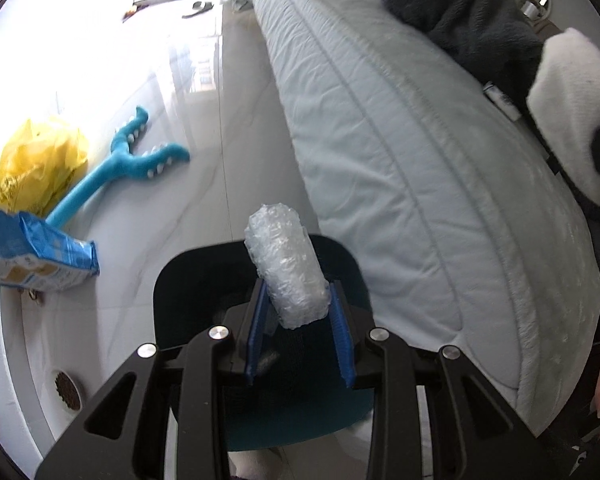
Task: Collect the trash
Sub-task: 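Open the left tool over the bin to drop the bubble-wrap roll, then open the right tool over the bin to drop the white rolled cloth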
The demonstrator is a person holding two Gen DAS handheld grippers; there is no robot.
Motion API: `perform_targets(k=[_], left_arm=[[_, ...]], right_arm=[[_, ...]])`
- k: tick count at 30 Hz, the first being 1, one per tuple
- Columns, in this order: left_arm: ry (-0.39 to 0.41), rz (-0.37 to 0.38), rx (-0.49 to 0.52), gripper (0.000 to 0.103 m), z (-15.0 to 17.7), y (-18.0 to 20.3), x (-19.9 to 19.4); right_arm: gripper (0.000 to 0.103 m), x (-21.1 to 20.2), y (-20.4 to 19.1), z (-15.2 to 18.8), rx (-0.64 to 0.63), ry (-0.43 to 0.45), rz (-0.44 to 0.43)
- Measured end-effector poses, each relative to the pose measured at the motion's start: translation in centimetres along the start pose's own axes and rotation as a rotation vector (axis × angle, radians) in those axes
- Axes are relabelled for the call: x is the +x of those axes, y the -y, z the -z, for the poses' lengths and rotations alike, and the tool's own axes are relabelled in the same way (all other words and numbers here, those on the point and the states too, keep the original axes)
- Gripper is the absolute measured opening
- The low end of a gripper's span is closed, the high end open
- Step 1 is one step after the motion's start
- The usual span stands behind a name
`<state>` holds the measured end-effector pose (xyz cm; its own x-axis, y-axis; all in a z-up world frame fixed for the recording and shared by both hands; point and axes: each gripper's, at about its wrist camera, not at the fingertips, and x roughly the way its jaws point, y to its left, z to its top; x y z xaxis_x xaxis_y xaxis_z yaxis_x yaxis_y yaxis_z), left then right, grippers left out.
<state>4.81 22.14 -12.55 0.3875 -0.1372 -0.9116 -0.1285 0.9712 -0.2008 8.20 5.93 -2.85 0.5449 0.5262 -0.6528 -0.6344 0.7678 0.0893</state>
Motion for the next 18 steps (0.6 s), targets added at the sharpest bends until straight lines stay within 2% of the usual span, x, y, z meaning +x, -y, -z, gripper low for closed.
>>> perform_targets(k=[8, 11, 12, 18], left_arm=[[-0.126, 0.03, -0.076, 0.035, 1.8, -3.4, 2.2], [-0.135, 0.028, -0.084, 0.051, 2.0, -4.3, 2.2], [-0.13, 0.027, -0.091, 0.06, 2.0, -4.5, 2.1], [-0.084, 0.028, -0.113, 0.079, 1.8, -6.1, 1.1]], right_arm=[[0.052, 1.8, -1.7, -0.2, -0.006, -0.026, -0.036], [0.052, 2.4, -2.1, -0.3, -0.011, -0.037, -0.041], [0.052, 2.7, -2.2, -0.3, -0.011, -0.043, -0.043], [0.052, 4.6, -2.8, 0.1, -0.003, -0.085, -0.062]])
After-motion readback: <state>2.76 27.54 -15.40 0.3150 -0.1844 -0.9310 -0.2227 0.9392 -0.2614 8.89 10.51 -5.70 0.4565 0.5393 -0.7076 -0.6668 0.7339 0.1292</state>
